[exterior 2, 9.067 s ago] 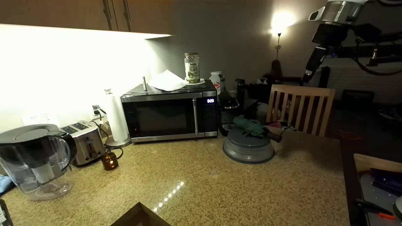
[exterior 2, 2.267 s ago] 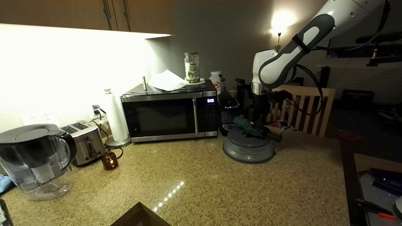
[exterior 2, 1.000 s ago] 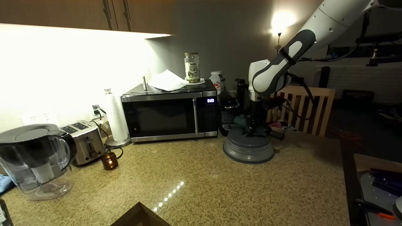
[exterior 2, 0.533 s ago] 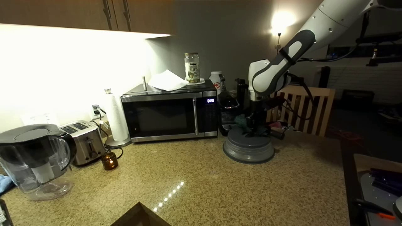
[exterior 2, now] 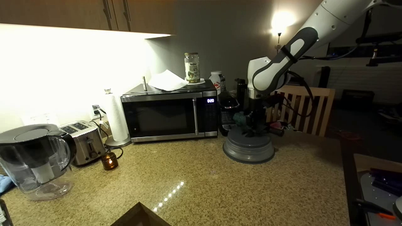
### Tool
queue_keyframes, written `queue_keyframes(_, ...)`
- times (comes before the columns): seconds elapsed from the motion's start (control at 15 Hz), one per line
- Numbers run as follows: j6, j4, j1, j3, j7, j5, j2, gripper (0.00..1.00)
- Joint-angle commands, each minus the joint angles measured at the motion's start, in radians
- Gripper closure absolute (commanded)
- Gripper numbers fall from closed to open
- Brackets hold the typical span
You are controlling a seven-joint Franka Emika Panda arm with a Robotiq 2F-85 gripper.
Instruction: Take the umbrella and put it on the counter
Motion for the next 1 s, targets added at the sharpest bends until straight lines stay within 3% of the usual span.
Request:
queue_keyframes(0.0,-0.026,-0.03,0.031,0.022,-0.037,-0.046,-0.095,0.86)
queue_keyframes(0.47,-0.061,-0.005,0.085,0.099,-0.091,-0.044,-0.146,0.86)
queue_keyframes(0.93,-0.115,0.028,0.087,0.132,-0.21,-0.045,-0.164,0.86)
